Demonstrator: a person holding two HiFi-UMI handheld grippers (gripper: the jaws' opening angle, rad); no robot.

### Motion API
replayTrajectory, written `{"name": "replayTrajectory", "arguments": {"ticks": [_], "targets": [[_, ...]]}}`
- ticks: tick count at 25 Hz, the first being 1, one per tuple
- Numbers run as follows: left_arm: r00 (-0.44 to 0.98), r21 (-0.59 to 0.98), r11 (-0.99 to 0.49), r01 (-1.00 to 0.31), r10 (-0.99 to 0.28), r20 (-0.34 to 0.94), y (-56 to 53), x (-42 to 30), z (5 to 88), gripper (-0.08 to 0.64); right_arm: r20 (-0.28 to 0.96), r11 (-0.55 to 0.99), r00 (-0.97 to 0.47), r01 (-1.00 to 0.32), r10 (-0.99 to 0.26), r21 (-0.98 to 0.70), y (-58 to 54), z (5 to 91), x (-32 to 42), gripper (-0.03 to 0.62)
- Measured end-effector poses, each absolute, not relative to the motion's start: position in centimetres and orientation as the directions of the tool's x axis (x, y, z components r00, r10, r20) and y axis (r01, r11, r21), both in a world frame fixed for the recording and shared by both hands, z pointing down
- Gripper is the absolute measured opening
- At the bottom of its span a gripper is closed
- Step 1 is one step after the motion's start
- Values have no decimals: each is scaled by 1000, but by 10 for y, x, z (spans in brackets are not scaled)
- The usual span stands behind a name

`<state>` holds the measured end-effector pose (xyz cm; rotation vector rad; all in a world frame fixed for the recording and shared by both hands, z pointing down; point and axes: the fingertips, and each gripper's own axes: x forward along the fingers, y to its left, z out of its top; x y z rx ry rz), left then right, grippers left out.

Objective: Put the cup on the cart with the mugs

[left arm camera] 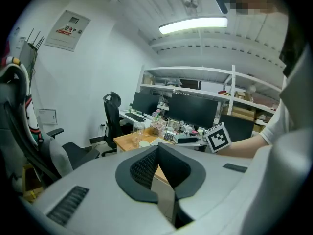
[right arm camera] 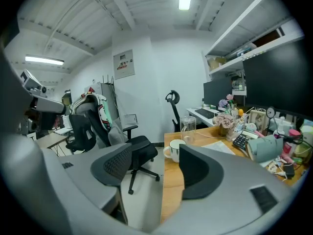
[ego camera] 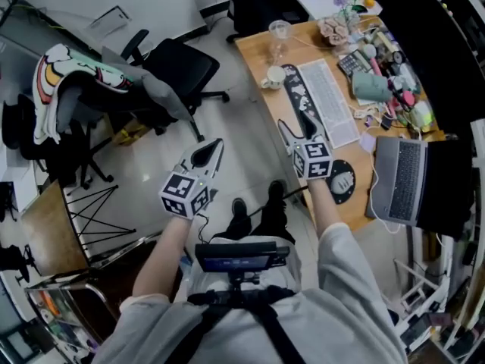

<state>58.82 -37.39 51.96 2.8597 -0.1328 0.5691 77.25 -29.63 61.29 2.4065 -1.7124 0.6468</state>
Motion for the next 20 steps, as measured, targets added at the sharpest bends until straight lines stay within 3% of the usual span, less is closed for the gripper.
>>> {"name": "replayTrajectory", "arguments": {"ticks": [12, 20], "targets": [[891, 227, -957, -182, -63, 449, -390, 669, 581, 2, 436, -253, 183, -962, -881, -107, -371, 706, 869, 433], [887, 251, -947, -200, -66, 458, -415, 704, 609, 2, 436, -150, 121, -988, -892, -32, -417, 736, 899, 440]]}}
